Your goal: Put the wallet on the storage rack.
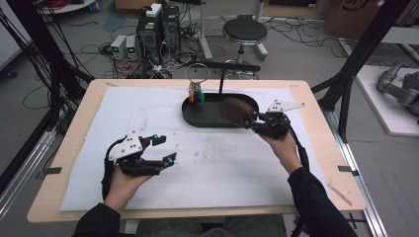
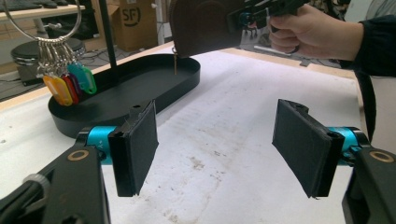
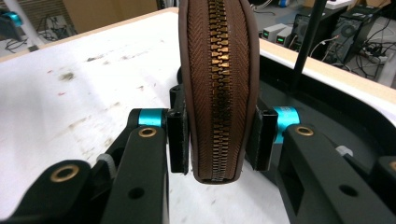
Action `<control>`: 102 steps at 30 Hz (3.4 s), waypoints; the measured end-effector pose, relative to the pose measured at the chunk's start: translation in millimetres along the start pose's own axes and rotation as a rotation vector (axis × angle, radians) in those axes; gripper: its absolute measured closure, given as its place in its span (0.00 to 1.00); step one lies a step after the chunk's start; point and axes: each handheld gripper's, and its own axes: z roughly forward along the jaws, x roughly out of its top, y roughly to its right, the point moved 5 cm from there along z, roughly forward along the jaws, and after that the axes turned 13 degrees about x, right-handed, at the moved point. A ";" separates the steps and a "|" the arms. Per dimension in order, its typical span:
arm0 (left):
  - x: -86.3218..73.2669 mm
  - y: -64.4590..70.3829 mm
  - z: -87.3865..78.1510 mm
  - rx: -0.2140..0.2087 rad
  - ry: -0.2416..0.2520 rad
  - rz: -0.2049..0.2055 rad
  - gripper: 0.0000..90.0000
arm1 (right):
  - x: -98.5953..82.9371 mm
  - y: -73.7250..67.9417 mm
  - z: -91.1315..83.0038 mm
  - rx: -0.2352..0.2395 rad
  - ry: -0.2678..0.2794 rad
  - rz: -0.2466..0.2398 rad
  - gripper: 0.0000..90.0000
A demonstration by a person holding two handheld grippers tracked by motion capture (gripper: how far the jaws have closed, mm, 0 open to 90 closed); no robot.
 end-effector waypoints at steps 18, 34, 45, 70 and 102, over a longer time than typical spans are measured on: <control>-3.3 2.8 5.5 -0.016 0.010 -0.001 0.34 | 13.5 34.6 45.3 -0.054 -0.043 0.004 0.75; -8.1 3.7 12.4 -0.029 0.014 -0.015 0.34 | 12.7 50.5 84.7 -0.079 -0.057 -0.014 0.75; -9.6 4.3 12.8 -0.036 0.009 -0.014 0.34 | -0.7 62.0 95.1 -0.103 -0.082 0.019 0.75; -10.5 5.1 11.3 -0.039 0.007 -0.008 0.34 | -17.8 70.7 96.8 -0.124 -0.150 0.052 0.74; -9.9 6.8 13.1 -0.045 0.004 0.004 0.34 | -5.3 57.3 40.6 -0.174 -0.129 0.069 0.38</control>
